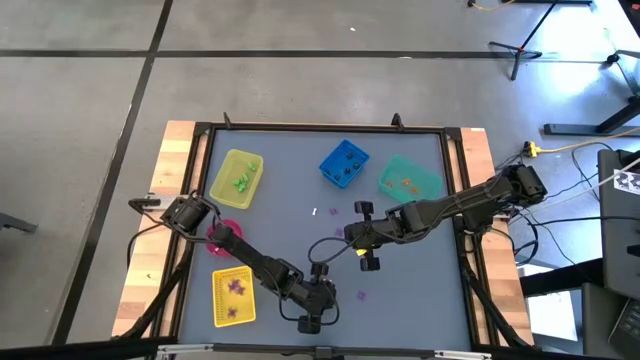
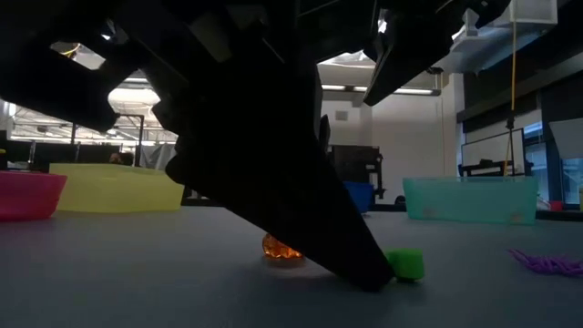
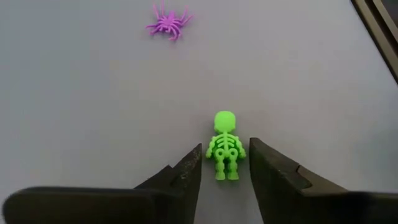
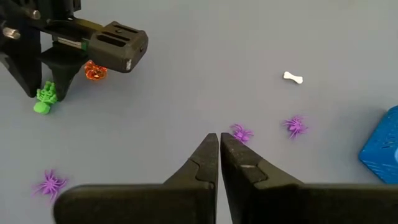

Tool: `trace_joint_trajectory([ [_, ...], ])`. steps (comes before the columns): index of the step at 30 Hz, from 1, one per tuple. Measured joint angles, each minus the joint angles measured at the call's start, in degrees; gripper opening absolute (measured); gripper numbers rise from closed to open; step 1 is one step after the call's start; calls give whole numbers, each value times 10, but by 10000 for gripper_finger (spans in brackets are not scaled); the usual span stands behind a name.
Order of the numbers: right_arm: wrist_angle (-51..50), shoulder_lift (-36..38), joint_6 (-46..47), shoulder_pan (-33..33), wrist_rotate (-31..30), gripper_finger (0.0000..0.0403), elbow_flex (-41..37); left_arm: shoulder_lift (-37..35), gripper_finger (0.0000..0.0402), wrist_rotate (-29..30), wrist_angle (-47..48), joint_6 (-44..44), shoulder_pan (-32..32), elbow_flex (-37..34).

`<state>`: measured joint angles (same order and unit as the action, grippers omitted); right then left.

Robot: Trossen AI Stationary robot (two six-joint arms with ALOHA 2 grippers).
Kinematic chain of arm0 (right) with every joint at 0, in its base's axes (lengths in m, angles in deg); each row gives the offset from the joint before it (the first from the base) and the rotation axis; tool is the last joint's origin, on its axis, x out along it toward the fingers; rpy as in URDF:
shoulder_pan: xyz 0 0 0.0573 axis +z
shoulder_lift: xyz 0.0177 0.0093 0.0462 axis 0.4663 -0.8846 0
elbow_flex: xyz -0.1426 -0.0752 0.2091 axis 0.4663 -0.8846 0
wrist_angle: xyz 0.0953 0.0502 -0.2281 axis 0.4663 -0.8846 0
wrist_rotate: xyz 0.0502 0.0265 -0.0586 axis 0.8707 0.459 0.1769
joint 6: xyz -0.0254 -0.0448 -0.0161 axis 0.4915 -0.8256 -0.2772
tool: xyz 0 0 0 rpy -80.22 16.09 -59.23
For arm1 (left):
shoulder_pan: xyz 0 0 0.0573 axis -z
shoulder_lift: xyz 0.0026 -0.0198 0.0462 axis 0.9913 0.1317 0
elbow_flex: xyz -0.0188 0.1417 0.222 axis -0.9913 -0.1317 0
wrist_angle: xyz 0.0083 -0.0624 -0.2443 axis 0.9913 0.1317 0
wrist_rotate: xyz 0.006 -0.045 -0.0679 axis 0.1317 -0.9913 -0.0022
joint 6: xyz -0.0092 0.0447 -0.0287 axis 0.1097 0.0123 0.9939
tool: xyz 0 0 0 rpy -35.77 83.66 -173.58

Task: Sort Halloween decoration
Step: Put the green skeleton toy into the yellow bin

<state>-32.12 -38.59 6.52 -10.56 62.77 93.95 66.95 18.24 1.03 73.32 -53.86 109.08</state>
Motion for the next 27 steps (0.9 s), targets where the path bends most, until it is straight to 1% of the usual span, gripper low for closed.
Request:
trace_joint_trajectory([
  [19,0,0,0,0,0,17,0,0,54,1,1,-5,0,0],
  [27,0,0,0,0,0,17,0,-2,50,2,1,-5,0,0],
])
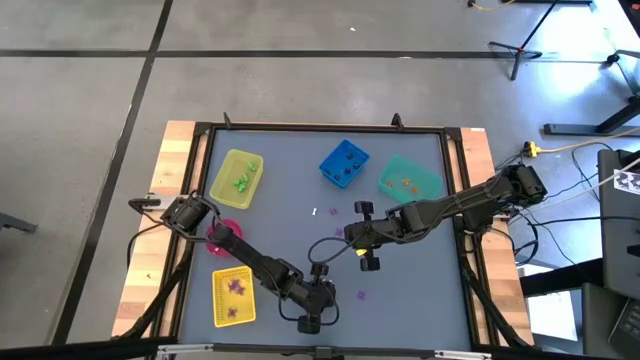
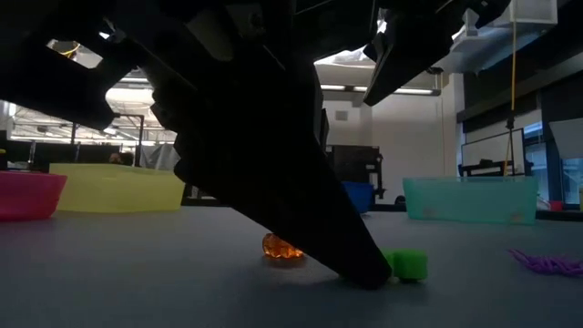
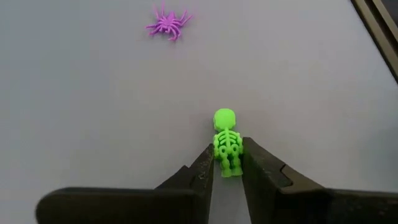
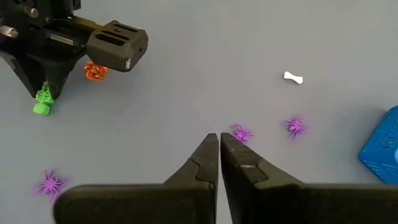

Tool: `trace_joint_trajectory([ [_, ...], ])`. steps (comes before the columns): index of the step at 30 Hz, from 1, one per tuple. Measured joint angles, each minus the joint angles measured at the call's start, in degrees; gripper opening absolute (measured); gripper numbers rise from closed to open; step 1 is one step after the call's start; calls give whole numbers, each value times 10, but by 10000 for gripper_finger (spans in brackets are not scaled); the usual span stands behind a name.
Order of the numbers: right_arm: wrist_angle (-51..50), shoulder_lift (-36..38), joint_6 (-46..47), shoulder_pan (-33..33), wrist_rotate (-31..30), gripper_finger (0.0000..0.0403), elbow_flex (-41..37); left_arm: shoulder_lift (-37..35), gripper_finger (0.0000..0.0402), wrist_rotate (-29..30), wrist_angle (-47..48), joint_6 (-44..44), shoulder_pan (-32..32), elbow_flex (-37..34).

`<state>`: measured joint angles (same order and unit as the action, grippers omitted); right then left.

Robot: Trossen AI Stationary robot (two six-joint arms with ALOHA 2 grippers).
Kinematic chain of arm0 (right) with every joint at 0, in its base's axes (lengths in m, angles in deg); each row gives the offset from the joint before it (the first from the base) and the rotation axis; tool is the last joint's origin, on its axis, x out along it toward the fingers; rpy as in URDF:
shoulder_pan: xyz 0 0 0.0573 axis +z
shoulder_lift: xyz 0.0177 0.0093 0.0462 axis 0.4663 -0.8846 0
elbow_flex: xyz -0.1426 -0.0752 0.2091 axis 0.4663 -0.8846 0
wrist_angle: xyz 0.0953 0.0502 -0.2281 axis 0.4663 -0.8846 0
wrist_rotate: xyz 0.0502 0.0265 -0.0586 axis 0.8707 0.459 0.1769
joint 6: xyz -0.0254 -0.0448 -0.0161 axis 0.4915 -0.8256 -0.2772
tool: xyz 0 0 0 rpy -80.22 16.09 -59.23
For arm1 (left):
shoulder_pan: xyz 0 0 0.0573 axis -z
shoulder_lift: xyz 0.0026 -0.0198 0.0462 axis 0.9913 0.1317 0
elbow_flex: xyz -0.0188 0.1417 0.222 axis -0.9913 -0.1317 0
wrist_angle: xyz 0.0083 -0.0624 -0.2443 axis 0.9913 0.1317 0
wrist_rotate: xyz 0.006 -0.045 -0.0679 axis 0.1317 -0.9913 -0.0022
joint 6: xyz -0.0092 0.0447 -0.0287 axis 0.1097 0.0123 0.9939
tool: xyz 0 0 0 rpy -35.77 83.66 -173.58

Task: Sort Halloween decoration
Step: Put the green skeleton toy into the yellow bin

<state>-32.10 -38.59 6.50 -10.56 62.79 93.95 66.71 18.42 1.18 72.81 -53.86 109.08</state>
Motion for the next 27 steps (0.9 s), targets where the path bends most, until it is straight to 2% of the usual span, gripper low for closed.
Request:
trace_joint_trajectory([
  [7,5,0,0,0,0,17,0,-35,49,14,23,-1,-2,-1],
  [12,5,0,0,0,0,17,0,-82,48,21,86,0,-1,-1],
  [19,4,0,0,0,0,17,0,-170,48,23,218,10,0,-1],
  [27,6,0,0,0,0,17,0,-282,48,54,433,50,-2,0],
])
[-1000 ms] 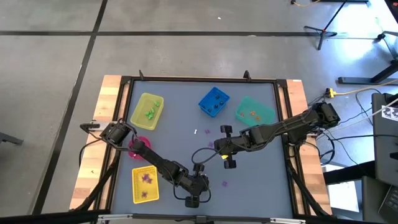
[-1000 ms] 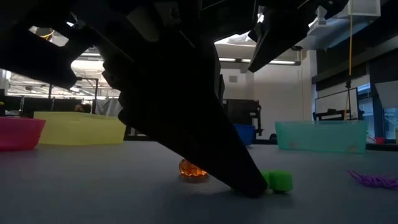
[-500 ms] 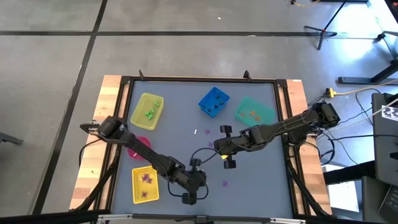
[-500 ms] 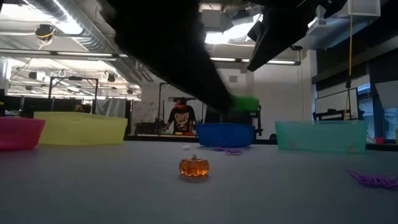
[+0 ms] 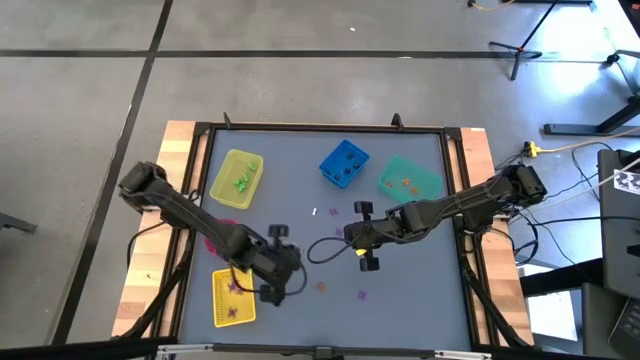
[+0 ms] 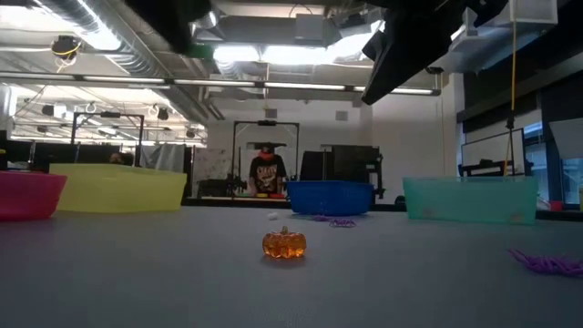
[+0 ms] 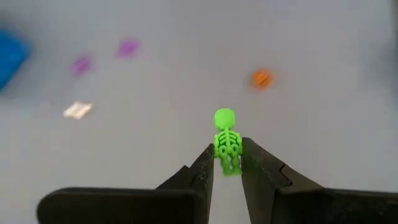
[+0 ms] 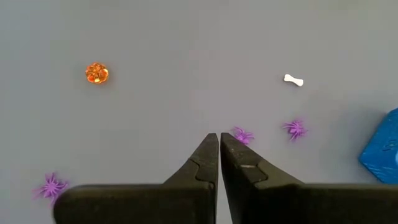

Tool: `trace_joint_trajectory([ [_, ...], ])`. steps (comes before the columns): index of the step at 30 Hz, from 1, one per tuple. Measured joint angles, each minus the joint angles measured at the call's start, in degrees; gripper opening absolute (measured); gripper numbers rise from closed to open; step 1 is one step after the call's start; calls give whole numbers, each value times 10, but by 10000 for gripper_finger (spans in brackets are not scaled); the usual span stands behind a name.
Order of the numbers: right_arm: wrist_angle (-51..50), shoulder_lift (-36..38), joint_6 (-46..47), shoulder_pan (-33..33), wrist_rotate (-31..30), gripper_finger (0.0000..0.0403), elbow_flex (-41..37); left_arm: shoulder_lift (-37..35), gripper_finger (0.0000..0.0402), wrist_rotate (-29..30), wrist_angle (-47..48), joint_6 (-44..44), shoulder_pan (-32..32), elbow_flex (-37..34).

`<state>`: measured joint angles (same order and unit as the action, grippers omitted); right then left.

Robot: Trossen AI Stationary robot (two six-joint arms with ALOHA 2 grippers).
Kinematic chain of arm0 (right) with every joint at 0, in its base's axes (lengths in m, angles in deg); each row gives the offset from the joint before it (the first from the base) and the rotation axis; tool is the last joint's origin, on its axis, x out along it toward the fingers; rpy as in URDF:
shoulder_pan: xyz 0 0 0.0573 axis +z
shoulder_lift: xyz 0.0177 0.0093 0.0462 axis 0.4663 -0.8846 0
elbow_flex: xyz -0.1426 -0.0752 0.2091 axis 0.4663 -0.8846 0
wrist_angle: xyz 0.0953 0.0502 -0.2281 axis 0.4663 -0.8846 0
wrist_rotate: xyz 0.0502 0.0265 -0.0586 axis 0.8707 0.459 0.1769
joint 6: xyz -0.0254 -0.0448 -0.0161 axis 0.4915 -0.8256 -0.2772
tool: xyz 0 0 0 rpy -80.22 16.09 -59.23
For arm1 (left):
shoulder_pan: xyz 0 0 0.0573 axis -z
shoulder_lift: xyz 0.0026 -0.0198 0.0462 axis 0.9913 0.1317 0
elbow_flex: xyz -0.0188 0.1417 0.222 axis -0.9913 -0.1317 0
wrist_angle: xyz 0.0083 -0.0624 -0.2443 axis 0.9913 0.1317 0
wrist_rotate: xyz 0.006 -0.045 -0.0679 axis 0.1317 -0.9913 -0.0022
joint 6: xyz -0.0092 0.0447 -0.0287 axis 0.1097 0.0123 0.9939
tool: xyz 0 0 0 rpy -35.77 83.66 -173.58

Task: Sort Halloween decoration
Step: Put the green skeleton toy into the yellow bin

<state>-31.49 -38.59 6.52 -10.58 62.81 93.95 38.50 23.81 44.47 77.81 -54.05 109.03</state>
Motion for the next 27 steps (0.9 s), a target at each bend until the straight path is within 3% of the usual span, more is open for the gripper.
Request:
trace_joint_trajectory([
  [8,2,0,0,0,10,17,0,-82,48,97,260,106,-24,0],
  [14,3,0,0,0,11,17,0,-94,48,131,382,134,-78,0],
  [19,2,0,0,0,11,17,0,-95,48,159,398,101,-144,-32],
  [27,3,0,0,0,10,17,0,-97,48,159,374,17,-273,-169],
])
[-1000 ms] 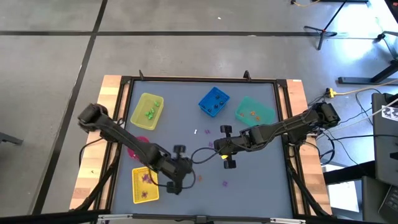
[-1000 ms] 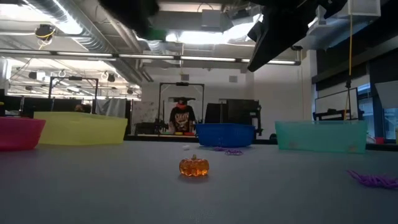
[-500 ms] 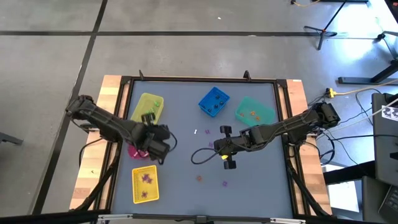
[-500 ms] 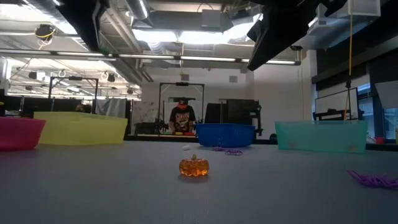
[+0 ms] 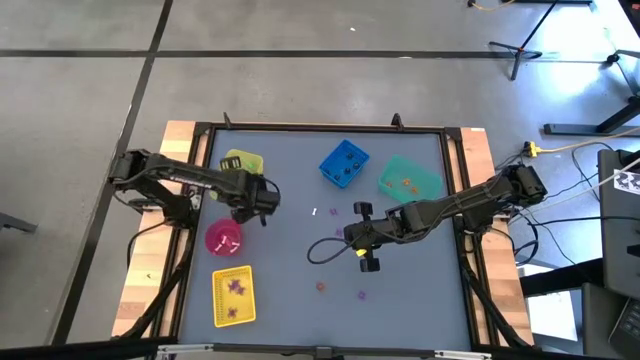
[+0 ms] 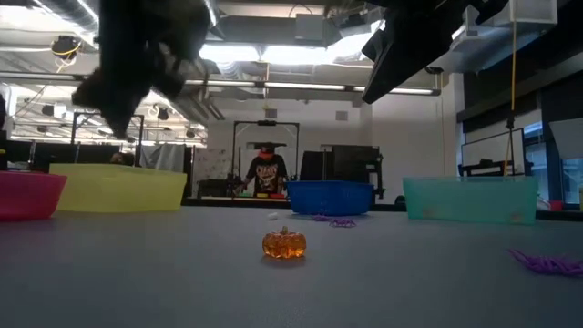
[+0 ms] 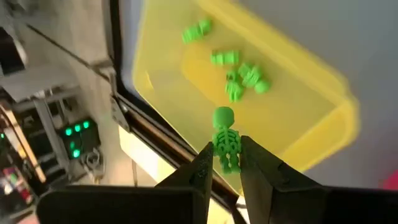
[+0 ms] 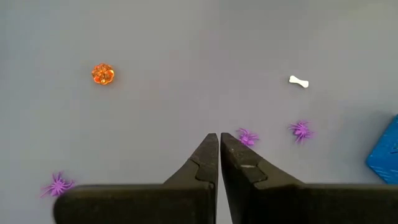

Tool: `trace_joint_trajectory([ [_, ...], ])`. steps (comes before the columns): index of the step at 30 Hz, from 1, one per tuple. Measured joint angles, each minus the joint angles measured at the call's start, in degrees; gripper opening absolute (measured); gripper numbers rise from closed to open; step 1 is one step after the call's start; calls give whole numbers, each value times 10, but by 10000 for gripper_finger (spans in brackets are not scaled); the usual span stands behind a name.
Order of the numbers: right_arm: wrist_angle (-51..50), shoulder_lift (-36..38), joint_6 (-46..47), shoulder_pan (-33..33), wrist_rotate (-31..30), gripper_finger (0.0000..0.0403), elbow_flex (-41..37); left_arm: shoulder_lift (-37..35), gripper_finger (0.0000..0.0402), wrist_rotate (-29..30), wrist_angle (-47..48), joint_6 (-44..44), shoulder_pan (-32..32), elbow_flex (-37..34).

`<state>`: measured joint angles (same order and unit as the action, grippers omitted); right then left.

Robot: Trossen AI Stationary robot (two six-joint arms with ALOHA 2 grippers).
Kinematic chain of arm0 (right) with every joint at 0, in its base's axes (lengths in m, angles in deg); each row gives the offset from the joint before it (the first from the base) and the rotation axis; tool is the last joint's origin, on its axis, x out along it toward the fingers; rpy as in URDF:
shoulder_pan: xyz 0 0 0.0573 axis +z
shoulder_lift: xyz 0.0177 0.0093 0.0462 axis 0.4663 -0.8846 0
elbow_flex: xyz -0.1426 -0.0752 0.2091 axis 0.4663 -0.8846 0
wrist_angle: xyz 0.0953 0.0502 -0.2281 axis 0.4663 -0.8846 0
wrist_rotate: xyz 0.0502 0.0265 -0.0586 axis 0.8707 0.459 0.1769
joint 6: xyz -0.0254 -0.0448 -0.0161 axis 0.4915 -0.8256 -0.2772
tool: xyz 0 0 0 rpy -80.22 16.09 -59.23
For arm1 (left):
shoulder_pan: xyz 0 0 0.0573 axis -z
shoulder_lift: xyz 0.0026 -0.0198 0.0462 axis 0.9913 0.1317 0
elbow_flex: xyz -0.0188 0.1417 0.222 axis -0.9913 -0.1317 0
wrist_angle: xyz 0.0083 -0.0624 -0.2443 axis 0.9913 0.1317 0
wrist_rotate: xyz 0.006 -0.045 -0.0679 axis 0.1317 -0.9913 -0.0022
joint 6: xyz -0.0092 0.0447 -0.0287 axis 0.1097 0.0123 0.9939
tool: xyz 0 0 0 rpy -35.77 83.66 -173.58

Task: Sort Halloween decoration
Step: Put the green skeleton toy into the yellow bin, then put the purple spider toy into the yellow basket

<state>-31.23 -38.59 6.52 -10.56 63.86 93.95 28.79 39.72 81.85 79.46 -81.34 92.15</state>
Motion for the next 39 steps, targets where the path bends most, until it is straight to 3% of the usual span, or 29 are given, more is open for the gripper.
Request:
trace_joint_trajectory([
  [6,0,0,0,0,0,17,0,0,48,-8,-46,-49,-76,-74],
  [12,1,0,0,0,0,17,0,0,52,0,-48,-52,-113,-94],
  [27,53,0,4,0,3,17,0,0,173,-18,-61,-53,-132,-94],
  [34,63,0,141,0,-5,17,0,0,178,-31,-60,-53,-131,-94],
  [39,60,0,238,0,45,26,0,0,179,-48,-61,-48,-130,-94],
])
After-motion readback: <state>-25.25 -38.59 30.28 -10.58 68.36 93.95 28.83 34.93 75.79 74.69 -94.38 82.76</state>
